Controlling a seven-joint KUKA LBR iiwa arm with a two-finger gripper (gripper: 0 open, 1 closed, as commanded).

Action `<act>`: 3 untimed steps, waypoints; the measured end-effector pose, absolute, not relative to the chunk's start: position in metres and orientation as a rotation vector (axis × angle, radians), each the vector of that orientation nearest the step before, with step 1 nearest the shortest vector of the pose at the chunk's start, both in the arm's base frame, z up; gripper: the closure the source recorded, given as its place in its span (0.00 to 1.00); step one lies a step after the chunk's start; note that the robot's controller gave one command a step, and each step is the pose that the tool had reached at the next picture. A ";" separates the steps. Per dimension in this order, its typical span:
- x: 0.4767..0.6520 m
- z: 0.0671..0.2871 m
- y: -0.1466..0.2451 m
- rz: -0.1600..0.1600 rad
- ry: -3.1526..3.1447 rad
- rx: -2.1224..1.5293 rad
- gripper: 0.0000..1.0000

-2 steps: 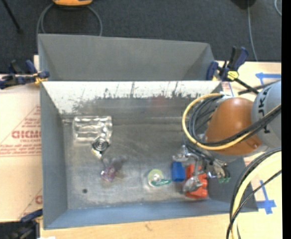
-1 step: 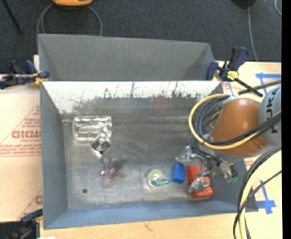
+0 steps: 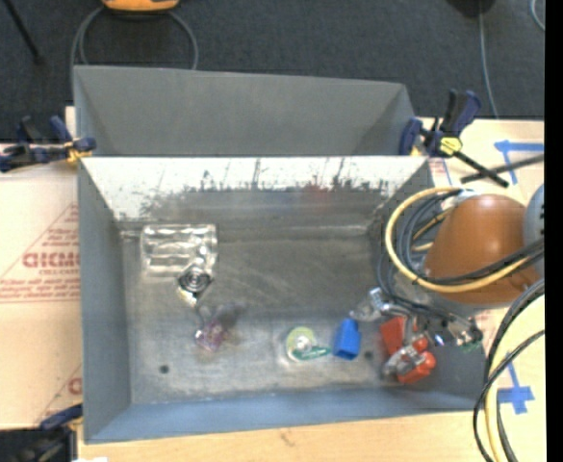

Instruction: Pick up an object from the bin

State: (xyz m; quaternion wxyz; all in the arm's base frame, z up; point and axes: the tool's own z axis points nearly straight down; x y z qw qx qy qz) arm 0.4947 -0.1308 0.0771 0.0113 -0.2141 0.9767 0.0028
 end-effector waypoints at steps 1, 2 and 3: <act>0.487 0.093 -0.100 0.002 3.112 -0.400 0.00; 0.501 0.076 -0.121 0.045 2.948 -1.075 0.00; 0.507 0.078 -0.114 0.012 2.941 -1.095 0.00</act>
Offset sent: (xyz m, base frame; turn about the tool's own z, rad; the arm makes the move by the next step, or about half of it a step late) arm -0.0091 0.0299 0.0157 0.1776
